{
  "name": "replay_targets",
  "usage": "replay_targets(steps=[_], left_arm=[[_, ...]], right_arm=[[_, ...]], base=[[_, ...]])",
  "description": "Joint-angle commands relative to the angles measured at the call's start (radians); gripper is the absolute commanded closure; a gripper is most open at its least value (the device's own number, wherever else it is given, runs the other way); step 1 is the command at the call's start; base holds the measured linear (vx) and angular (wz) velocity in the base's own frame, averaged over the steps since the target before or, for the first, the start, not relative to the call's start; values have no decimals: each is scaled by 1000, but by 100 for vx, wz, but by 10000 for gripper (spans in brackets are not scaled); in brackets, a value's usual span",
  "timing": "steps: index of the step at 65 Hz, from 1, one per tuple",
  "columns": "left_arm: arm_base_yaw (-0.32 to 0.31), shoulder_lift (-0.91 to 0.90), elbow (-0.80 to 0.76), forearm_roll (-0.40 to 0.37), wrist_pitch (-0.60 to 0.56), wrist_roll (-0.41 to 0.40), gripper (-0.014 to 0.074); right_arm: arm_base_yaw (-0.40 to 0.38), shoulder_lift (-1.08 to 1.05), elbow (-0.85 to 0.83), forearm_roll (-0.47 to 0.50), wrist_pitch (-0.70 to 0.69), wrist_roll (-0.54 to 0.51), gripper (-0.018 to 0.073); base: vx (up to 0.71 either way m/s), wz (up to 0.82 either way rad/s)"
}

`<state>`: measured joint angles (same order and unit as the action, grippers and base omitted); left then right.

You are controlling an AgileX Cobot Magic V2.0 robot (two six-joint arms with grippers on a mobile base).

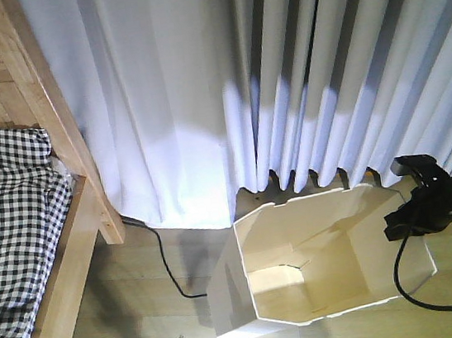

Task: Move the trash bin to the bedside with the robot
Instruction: 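Carry the bin in the right gripper while driving to the bedside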

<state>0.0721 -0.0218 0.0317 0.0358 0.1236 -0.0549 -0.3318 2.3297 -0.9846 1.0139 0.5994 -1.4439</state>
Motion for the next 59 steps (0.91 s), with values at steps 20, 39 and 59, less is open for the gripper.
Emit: replay_targets(steps=[20,39,59], left_arm=[[-4,-5,-24,-2,-73,-4,603],[-4,-5,-24,-2,-73,-4,603],[-4,-5,-24,-2,-73,-4,603]], right_arm=[[-1,34,-93,66,36,197,564],[-1,207,-267,65,-63,209,563],[-1,465,-524,-15,-22,353,559]], base=[[0,-1],[0,0],[0,0]])
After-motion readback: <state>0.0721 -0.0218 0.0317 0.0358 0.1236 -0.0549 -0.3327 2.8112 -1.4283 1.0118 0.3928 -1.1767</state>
